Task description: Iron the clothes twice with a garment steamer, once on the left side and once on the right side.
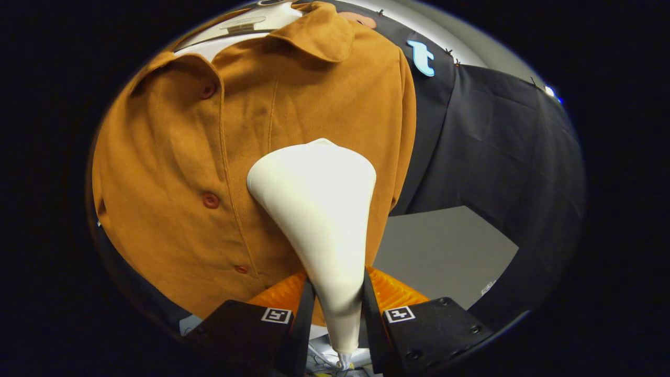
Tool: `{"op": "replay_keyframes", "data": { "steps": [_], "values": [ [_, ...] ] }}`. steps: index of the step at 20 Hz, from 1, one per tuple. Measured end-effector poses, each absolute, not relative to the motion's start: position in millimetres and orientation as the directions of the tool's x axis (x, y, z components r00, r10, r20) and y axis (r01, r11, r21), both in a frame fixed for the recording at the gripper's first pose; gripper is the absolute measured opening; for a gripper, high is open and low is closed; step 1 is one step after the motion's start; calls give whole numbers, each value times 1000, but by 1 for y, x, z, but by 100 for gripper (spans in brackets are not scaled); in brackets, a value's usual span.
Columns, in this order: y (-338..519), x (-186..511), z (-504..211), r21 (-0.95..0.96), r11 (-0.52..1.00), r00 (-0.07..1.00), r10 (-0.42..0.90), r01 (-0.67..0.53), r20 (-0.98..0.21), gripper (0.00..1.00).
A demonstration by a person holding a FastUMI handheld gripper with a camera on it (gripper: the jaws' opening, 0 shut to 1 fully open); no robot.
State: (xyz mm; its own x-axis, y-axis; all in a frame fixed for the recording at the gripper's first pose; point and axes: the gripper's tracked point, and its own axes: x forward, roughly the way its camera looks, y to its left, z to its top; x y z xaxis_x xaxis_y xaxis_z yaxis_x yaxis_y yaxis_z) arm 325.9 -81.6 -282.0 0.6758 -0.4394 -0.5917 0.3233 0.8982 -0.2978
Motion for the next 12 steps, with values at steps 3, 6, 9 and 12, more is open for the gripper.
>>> {"op": "replay_keyframes", "data": {
  "steps": [3,6,9,12],
  "values": [
    [-88,316,-302,-299,894,629,-447,334,-636,50],
    [-95,305,-325,-307,890,585,-453,336,-673,50],
    [-100,294,-346,-314,889,531,-452,332,-717,50],
    [-102,284,-358,-317,892,485,-443,322,-753,50]
  ]
}}
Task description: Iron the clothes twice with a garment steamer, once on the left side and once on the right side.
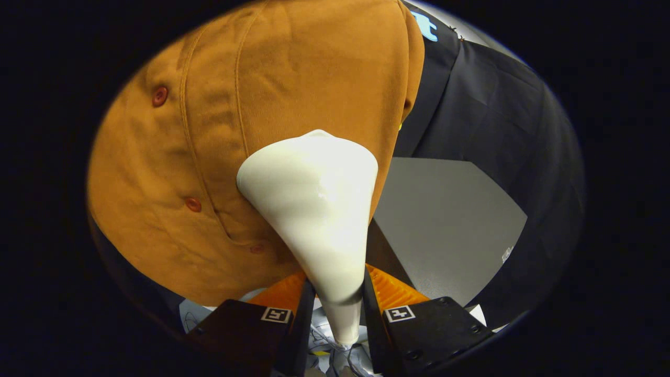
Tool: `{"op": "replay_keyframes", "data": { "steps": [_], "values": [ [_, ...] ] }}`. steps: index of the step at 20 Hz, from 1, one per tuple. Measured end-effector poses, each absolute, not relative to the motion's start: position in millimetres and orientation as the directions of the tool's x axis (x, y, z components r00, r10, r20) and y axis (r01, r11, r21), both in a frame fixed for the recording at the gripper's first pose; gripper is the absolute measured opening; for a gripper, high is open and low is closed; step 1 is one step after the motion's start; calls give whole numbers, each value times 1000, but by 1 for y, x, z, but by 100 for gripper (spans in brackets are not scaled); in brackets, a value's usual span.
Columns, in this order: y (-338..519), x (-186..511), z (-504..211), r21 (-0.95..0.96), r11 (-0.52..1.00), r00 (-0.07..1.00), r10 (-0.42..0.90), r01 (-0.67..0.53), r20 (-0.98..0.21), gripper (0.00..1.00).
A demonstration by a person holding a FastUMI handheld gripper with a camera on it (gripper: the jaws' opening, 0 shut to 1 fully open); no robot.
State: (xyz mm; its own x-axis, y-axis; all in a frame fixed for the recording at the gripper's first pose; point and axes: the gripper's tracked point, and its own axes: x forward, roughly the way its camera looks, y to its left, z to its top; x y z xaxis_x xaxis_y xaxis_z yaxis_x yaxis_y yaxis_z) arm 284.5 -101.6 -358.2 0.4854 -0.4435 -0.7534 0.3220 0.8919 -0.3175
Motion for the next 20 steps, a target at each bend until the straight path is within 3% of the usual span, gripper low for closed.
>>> {"op": "replay_keyframes", "data": {
  "steps": [10,20],
  "values": [
    [-107,251,-393,-317,897,394,-423,307,-816,50],
    [-74,276,-291,-266,913,622,-405,308,-670,50]
  ]
}}
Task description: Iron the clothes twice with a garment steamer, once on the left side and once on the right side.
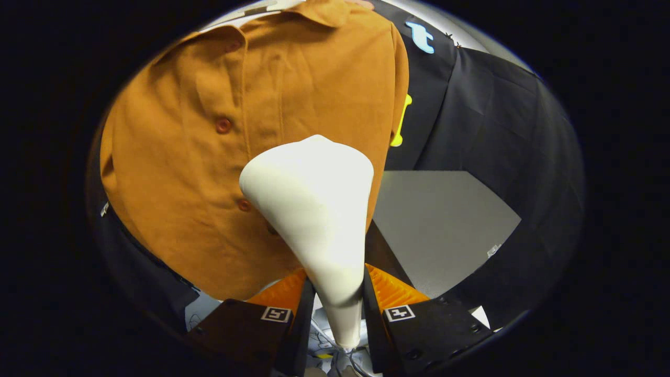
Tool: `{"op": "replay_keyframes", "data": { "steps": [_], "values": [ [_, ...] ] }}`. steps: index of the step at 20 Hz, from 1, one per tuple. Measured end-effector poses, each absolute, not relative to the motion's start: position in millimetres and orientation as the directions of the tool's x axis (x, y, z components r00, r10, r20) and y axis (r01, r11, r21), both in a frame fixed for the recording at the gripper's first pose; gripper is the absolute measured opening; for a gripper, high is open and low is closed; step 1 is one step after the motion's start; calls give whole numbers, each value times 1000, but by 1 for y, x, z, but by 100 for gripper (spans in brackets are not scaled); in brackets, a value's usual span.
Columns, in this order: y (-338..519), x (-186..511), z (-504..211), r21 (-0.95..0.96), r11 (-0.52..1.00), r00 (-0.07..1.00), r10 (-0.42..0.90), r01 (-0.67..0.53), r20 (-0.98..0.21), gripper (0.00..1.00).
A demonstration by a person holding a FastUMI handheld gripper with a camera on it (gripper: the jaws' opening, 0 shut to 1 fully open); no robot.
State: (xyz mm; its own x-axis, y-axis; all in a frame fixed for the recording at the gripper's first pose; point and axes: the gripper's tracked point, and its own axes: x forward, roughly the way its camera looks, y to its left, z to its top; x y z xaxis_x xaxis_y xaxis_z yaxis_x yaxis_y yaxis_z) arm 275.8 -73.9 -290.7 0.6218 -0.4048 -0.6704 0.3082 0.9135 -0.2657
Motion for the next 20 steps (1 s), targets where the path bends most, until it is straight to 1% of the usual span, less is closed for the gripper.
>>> {"op": "replay_keyframes", "data": {
  "steps": [5,8,10,14,20],
  "values": [
    [-25,302,-250,-229,944,742,-329,238,-584,50],
    [-5,312,-242,-205,961,786,-271,187,-556,50],
    [6,318,-241,-193,965,802,-254,176,-540,50],
    [19,324,-243,-186,967,803,-250,176,-540,50],
    [18,327,-266,-259,944,760,-320,205,-566,50]
  ]
}}
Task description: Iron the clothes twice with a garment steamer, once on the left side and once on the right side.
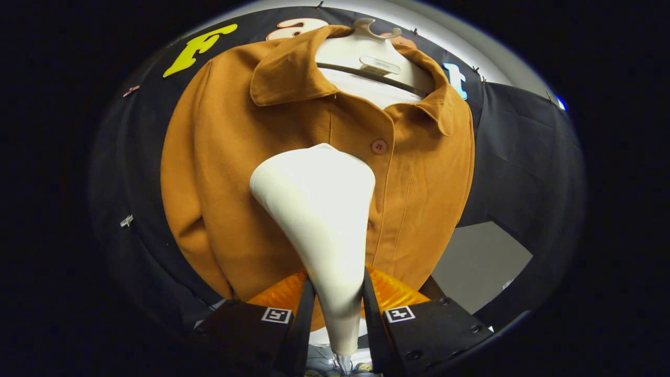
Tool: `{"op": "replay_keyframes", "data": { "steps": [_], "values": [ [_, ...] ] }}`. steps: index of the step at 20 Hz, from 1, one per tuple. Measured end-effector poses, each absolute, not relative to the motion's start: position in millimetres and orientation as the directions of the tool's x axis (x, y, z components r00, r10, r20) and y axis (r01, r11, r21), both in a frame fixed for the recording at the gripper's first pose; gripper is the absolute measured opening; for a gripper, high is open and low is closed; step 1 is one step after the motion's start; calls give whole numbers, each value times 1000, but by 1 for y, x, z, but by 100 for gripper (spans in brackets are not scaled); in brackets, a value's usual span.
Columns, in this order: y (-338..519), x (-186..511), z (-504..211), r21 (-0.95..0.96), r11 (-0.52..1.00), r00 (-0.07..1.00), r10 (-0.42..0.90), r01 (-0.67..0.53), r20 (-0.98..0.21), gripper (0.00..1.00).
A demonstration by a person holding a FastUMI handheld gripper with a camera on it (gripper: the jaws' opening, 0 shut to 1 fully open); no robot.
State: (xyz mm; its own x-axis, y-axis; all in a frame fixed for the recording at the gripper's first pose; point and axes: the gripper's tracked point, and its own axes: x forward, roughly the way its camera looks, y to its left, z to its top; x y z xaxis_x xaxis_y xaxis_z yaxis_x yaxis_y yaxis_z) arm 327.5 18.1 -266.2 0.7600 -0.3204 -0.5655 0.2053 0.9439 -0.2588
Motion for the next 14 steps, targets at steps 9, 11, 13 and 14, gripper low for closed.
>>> {"op": "replay_keyframes", "data": {
  "steps": [9,11,13,14],
  "values": [
    [26,328,-311,-314,933,701,-344,178,-625,50],
    [26,325,-324,-317,934,684,-340,164,-646,50],
    [25,320,-338,-317,935,658,-340,159,-672,50],
    [25,316,-346,-314,936,643,-339,158,-687,50]
  ]
}}
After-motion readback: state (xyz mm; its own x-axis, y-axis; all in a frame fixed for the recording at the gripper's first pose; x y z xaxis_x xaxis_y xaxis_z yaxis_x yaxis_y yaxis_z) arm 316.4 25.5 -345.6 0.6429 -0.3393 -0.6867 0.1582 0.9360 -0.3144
